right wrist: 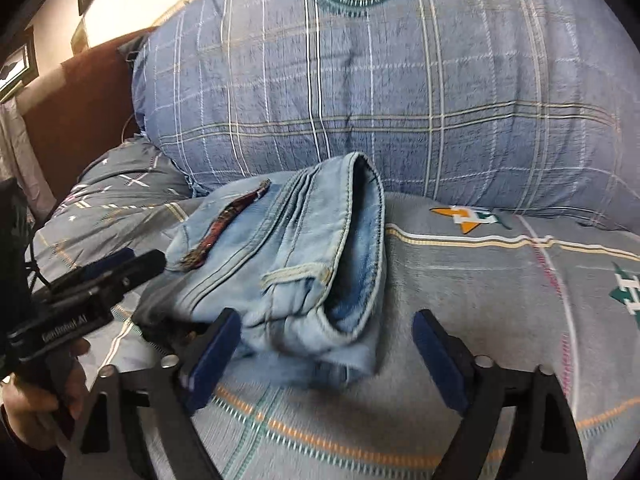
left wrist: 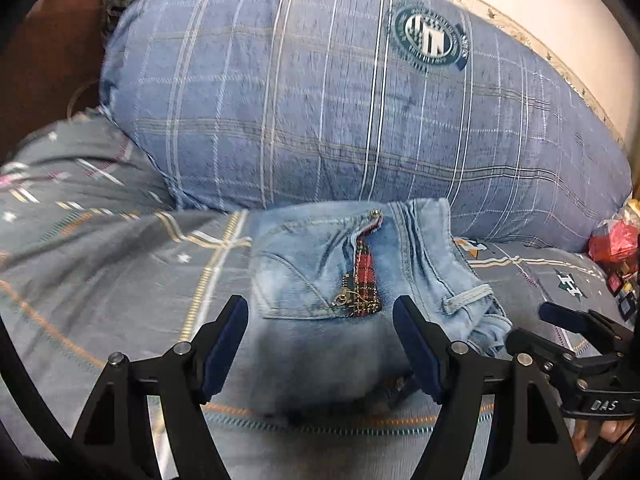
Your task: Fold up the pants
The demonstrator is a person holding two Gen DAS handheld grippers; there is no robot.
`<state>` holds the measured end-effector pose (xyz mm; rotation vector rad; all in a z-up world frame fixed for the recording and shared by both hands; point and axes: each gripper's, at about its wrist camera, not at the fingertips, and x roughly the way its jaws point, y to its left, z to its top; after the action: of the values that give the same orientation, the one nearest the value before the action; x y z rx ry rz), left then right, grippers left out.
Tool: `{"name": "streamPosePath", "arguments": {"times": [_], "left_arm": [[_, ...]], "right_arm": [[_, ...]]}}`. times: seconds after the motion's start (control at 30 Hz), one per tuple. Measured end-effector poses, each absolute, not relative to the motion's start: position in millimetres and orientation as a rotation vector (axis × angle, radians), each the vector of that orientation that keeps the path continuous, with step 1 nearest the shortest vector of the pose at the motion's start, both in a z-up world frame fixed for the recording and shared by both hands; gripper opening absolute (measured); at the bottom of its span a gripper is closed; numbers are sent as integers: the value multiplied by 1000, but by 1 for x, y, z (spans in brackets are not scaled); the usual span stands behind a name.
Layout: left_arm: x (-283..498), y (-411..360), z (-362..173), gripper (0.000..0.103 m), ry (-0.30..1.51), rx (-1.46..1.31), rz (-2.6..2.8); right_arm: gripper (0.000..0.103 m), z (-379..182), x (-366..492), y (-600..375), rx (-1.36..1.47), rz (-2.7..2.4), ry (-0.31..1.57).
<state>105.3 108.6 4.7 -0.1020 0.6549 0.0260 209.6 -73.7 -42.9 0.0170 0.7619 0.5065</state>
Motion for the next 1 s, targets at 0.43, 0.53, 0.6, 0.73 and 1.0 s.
{"name": "streamPosePath", "arguments": {"times": [0.43,0.53,0.6,0.73,1.0], "left_arm": [[21,86,47,87,618,16,74],[10,86,48,88,635,16,83],[1,84,50,88,639,32,97],[-15,83,55,88,637,42,98],[-44,80,63,88,616,59,110]], "right_arm": [[99,-7,125,-92,14,524,675],[100,0,108,-96,13,518,658],[100,5,97,-100,10,517,646],[101,12,80,-105,19,514,631],[101,28,48,-108,20,520,585]]}}
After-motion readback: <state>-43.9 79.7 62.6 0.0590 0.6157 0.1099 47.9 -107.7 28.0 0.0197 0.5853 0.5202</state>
